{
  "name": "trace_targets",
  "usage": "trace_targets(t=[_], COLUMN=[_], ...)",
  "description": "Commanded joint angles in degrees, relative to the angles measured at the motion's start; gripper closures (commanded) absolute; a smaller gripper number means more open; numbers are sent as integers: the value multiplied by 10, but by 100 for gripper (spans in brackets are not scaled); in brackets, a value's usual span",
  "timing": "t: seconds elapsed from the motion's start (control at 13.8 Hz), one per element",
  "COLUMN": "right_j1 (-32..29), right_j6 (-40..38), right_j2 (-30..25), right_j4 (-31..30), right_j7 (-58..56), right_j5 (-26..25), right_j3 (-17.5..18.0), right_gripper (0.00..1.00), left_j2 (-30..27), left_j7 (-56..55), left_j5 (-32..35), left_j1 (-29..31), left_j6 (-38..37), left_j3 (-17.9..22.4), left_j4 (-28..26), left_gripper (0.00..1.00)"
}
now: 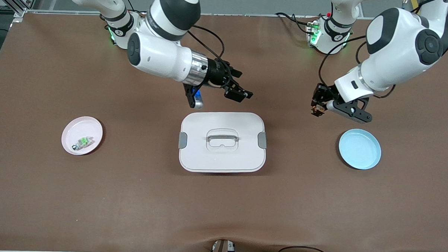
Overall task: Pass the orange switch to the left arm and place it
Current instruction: 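Open the right gripper and pull it back from the switch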
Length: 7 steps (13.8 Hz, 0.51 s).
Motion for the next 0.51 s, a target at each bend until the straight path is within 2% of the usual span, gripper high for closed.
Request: trace_targets(t=[0.0, 0.07, 0.22, 0.44], right_j1=[-32, -32, -32, -32], right_j6=[-22, -20, -17, -17], right_j2=[-79, -101, -132, -154], right_j4=[-98, -130, -174, -200], right_j7=[-95, -132, -182, -197], right_j5=[-18, -28, -108, -166], right_j3=[6, 5, 5, 5], right_gripper=[0, 0, 0, 0], left_j2=[28, 39, 65, 94], left_j7=[83, 109, 156, 209], left_j5=[58, 92, 158, 220], left_j1=[24, 24, 26, 29], left_j6=[-10, -10, -9, -3], left_j3=[-6, -6, -5, -4], left_j4=[5, 6, 7, 8], left_gripper=[100, 100, 100, 100])
